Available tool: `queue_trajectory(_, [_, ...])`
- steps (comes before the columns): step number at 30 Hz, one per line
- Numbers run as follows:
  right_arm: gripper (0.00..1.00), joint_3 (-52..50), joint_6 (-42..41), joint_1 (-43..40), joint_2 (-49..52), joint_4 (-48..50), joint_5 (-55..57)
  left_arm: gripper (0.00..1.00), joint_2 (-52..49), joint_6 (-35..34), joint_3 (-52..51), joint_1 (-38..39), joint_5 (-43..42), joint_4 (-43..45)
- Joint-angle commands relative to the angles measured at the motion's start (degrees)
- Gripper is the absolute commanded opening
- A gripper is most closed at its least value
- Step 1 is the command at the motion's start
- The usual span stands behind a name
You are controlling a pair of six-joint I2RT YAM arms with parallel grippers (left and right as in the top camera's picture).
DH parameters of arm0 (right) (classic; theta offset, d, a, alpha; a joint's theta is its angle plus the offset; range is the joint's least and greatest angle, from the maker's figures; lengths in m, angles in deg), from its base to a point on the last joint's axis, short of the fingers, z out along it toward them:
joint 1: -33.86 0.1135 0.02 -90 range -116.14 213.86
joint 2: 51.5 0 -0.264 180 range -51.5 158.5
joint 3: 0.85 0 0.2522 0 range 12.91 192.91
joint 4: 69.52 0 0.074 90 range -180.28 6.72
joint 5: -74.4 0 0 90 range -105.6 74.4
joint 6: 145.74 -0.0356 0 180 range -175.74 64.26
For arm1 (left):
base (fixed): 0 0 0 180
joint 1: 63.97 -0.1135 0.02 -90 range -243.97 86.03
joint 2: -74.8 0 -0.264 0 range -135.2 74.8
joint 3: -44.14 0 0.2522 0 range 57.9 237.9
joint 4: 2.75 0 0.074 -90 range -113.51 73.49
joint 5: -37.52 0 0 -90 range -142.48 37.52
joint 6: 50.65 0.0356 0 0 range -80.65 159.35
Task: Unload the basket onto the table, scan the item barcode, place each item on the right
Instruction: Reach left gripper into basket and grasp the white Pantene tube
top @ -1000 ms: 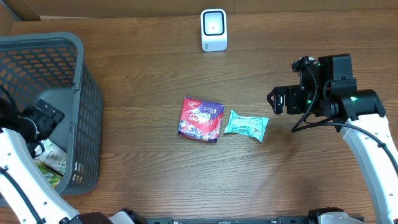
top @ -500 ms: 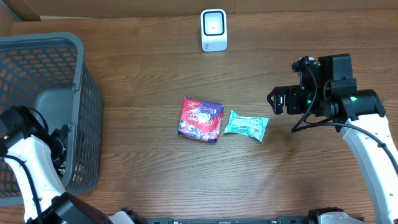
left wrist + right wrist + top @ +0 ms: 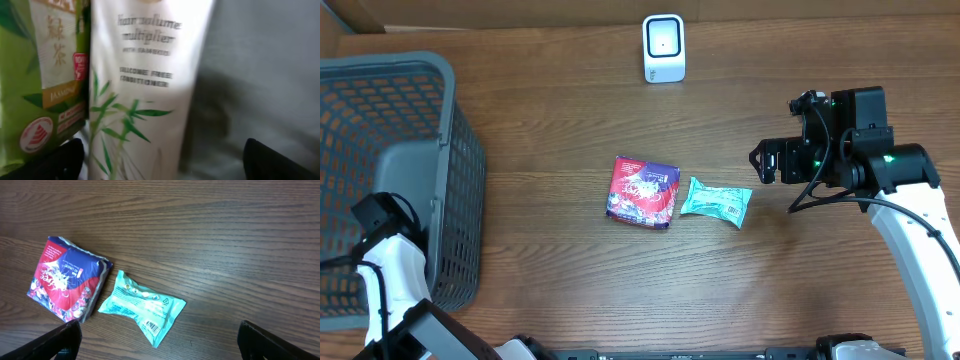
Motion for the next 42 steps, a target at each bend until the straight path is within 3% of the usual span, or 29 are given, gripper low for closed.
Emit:
queue_trajectory(1, [1.00, 1.1, 0.3, 0.3, 0.1, 0.3, -0.5, 0.90, 0.0, -3.6, -1.9, 0.1, 4.3, 0.5])
queue_trajectory(3, [1.00, 1.1, 0.3, 0.3, 0.1, 0.3, -0.4, 0.83, 0.0, -3.8, -2.1, 0.1, 4.2, 1.4])
queue_trajectory(5, [1.00, 1.1, 0.3, 0.3, 0.1, 0.3, -0.5, 0.59, 0.0, -3.7, -2.3, 0.1, 4.3, 1.7])
queue_trajectory(7, [1.00, 1.1, 0.3, 0.3, 0.1, 0.3, -0.5, 0.50, 0.0, -3.3, -2.3, 0.1, 4.5, 1.7])
queue_trajectory(17, [1.00, 1.1, 0.2, 0.3, 0.1, 0.3, -0.5, 0.38, 0.1, -3.3, 0.7, 0.2, 2.9, 0.0])
queue_trajectory(21, [1.00, 1.1, 0.3, 0.3, 0.1, 0.3, -0.5, 0.23, 0.1, -3.3, 8.4, 0.2, 0.3, -4.6])
queue_trajectory(29, [1.00, 1.1, 0.3, 0.3, 0.1, 0.3, -0.5, 0.17, 0.1, -2.6, 25.9, 0.2, -8.2, -15.5])
queue_trajectory(31, [1.00, 1.1, 0.3, 0.3, 0.1, 0.3, -0.5, 0.04, 0.2, 0.0, 29.6, 0.2, -9.7, -17.7])
queue_trajectory(33, [1.00, 1.1, 0.3, 0.3, 0.1, 0.3, -0.5, 0.04, 0.2, 1.0, 32.4, 0.2, -10.1, -19.8])
queue_trajectory(36, [1.00, 1.1, 0.2, 0.3, 0.1, 0.3, -0.5, 0.13, 0.0, -0.1, 33.0, 0.2, -10.9, -20.1])
queue_trajectory(40, [1.00, 1.1, 0.3, 0.3, 0.1, 0.3, -0.5, 0.69, 0.0, -2.4, 29.2, 0.2, -10.4, -18.1])
queue_trajectory(41, [1.00, 1.1, 0.3, 0.3, 0.1, 0.3, -0.5, 1.00, -0.2, -3.5, 25.7, 0.2, -9.2, -15.9])
queue_trajectory(42, [1.00, 1.1, 0.3, 0.3, 0.1, 0.3, -0.5, 1.00, -0.4, -4.1, 23.8, 0.2, -8.6, -14.7])
